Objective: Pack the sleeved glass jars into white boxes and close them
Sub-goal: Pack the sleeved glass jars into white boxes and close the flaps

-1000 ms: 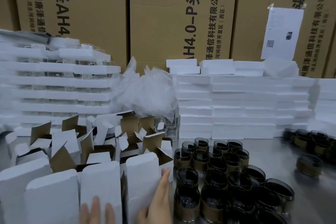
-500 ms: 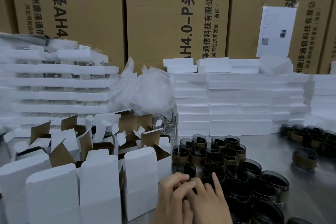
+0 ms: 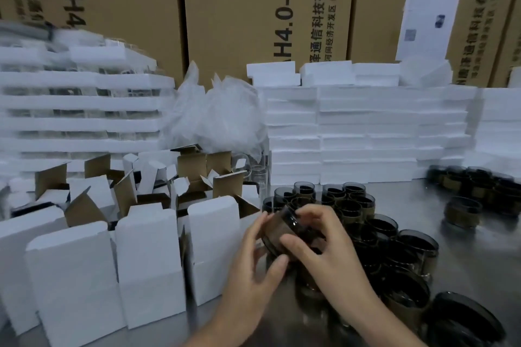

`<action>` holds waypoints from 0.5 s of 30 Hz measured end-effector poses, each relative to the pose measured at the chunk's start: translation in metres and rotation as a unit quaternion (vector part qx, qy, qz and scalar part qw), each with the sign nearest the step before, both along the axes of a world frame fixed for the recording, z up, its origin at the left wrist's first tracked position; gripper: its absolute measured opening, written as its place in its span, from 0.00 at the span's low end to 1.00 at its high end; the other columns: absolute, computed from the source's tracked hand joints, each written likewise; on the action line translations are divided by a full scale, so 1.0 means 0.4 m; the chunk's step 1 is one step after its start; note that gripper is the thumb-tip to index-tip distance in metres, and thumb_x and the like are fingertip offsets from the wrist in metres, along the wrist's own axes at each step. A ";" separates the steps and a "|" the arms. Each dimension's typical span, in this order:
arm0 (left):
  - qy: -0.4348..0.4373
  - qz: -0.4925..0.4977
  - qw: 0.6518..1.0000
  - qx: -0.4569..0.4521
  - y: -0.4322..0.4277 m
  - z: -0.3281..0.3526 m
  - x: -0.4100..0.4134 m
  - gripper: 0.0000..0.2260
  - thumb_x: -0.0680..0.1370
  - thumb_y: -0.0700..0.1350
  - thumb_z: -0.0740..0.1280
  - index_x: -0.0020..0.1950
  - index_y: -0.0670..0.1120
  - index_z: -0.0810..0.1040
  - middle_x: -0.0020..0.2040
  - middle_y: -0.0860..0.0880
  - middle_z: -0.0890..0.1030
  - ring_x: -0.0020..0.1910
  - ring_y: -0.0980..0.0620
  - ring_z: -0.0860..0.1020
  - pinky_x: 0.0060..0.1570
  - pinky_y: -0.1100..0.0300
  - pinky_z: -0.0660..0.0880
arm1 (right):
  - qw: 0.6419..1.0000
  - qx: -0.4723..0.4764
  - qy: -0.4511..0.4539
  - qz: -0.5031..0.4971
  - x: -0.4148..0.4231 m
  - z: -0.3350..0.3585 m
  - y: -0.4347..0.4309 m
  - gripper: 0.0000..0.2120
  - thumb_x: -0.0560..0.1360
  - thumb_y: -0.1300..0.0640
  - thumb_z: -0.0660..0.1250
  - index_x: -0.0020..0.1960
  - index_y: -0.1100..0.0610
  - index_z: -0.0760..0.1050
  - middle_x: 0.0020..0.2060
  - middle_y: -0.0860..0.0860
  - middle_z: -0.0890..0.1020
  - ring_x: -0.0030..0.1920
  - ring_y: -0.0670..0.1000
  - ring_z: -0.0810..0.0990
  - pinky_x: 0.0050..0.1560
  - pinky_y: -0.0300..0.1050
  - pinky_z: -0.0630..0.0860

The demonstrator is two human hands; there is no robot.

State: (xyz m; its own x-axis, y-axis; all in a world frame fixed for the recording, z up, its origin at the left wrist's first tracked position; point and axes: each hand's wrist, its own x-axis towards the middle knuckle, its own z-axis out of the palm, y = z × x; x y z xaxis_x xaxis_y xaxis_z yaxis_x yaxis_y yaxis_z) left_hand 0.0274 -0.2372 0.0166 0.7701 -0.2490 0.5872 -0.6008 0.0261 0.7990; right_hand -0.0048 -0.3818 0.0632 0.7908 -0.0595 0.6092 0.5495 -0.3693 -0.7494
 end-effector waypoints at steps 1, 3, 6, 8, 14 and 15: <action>0.010 -0.008 1.000 -0.025 -0.001 0.002 -0.003 0.29 0.71 0.62 0.70 0.70 0.64 0.65 0.66 0.65 0.72 0.66 0.62 0.72 0.61 0.68 0.70 | 0.999 0.031 0.014 0.003 -0.002 0.000 0.003 0.20 0.66 0.49 0.76 0.54 0.44 0.72 0.51 0.44 0.79 0.54 0.43 0.79 0.53 0.38 0.75; 0.030 -0.020 0.997 -0.069 -0.004 0.007 -0.007 0.29 0.70 0.58 0.71 0.68 0.56 0.68 0.63 0.61 0.77 0.63 0.60 0.75 0.58 0.68 0.72 | 0.993 0.105 0.034 0.028 -0.006 -0.007 0.010 0.28 0.61 0.45 0.75 0.58 0.45 0.68 0.55 0.47 0.79 0.54 0.44 0.81 0.53 0.40 0.77; 0.062 -0.020 0.987 -0.148 -0.009 0.020 -0.018 0.30 0.68 0.60 0.71 0.66 0.49 0.71 0.59 0.52 0.81 0.60 0.54 0.79 0.54 0.64 0.76 | 0.980 0.190 0.003 0.060 -0.019 -0.028 0.039 0.29 0.70 0.46 0.74 0.65 0.44 0.64 0.64 0.45 0.73 0.61 0.40 0.77 0.57 0.34 0.75; 0.097 -0.045 0.977 -0.184 -0.008 0.016 -0.024 0.30 0.71 0.61 0.70 0.66 0.45 0.72 0.59 0.46 0.81 0.59 0.49 0.79 0.52 0.61 0.77 | 0.978 0.198 -0.001 0.072 -0.027 -0.069 0.073 0.27 0.73 0.49 0.69 0.68 0.42 0.61 0.68 0.42 0.70 0.68 0.39 0.70 0.66 0.39 0.71; 0.179 -0.078 0.960 -0.202 -0.006 0.006 -0.004 0.20 0.78 0.54 0.61 0.63 0.42 0.75 0.57 0.41 0.82 0.57 0.46 0.80 0.51 0.60 0.77 | 0.994 0.077 0.024 0.076 0.010 -0.116 0.073 0.29 0.76 0.43 0.60 0.73 0.43 0.55 0.71 0.44 0.67 0.71 0.41 0.66 0.73 0.50 0.63; 0.192 -0.079 0.957 -0.202 -0.006 0.005 0.001 0.21 0.78 0.54 0.62 0.64 0.41 0.75 0.57 0.41 0.82 0.58 0.45 0.80 0.52 0.60 0.77 | 0.993 0.073 0.028 0.085 0.025 -0.116 0.064 0.28 0.76 0.44 0.60 0.73 0.44 0.55 0.71 0.45 0.69 0.70 0.41 0.67 0.72 0.48 0.64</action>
State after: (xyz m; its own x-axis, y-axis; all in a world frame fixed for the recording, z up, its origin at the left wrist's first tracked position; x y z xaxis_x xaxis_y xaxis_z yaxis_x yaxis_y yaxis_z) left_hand 0.0279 -0.2394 0.0187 0.9203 -0.1919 0.3409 -0.2277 0.4458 0.8657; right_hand 0.0051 -0.3564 0.0168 0.8295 -0.0070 0.5585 0.5504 -0.1595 -0.8195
